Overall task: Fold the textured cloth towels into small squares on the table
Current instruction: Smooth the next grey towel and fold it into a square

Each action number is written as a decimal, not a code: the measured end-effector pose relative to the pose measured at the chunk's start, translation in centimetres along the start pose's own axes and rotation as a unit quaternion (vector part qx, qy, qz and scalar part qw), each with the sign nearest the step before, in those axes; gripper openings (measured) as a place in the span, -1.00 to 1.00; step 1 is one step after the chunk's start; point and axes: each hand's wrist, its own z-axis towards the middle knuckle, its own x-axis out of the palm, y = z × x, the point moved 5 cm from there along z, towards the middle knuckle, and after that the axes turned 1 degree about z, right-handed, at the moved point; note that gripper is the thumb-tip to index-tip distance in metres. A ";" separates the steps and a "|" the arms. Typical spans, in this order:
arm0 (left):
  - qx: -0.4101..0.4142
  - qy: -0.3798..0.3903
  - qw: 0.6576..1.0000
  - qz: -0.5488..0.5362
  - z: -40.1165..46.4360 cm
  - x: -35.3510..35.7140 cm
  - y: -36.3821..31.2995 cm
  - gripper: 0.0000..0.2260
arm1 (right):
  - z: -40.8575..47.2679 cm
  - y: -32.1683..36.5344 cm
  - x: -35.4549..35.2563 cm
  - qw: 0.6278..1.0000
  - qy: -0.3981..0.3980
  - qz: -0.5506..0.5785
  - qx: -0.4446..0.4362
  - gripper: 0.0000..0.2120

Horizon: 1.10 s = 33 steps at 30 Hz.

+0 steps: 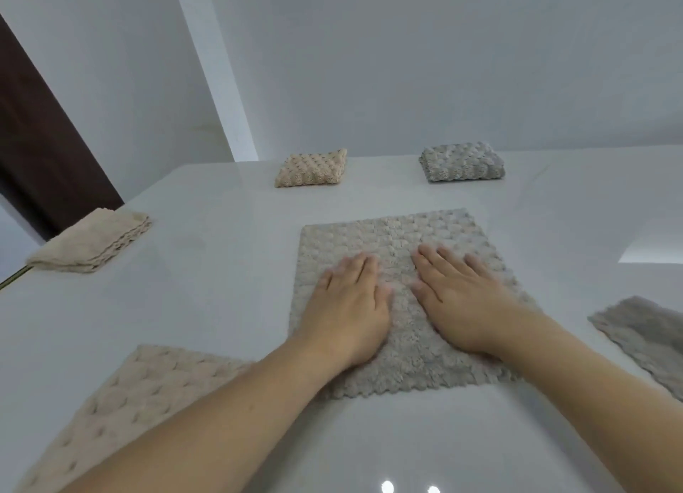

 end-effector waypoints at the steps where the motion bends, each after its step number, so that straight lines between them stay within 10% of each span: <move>1: -0.003 0.012 1.000 0.025 -0.9 0.5 0.5 -0.47 | -0.6 -0.9 0.6 1.000 -0.001 -0.003 0.007 -0.46; 6: -0.121 0.030 0.987 0.100 -2.7 -1.2 5.0 -0.42 | -2.3 -5.5 -1.0 0.990 0.026 -0.032 0.134 -0.44; 12: -0.004 0.019 0.998 0.067 -6.9 0.4 -0.7 -0.44 | -6.0 0.6 0.9 0.999 -0.032 0.003 0.012 -0.45; 18: -0.102 0.018 0.978 0.183 -6.7 -1.9 2.6 -0.43 | -6.8 -4.1 0.1 0.995 -0.006 -0.037 0.096 -0.43; 33: 0.015 -0.023 1.000 0.000 7.5 -1.6 0.5 -0.51 | 8.6 -0.5 -0.8 1.000 -0.016 -0.006 -0.001 -0.46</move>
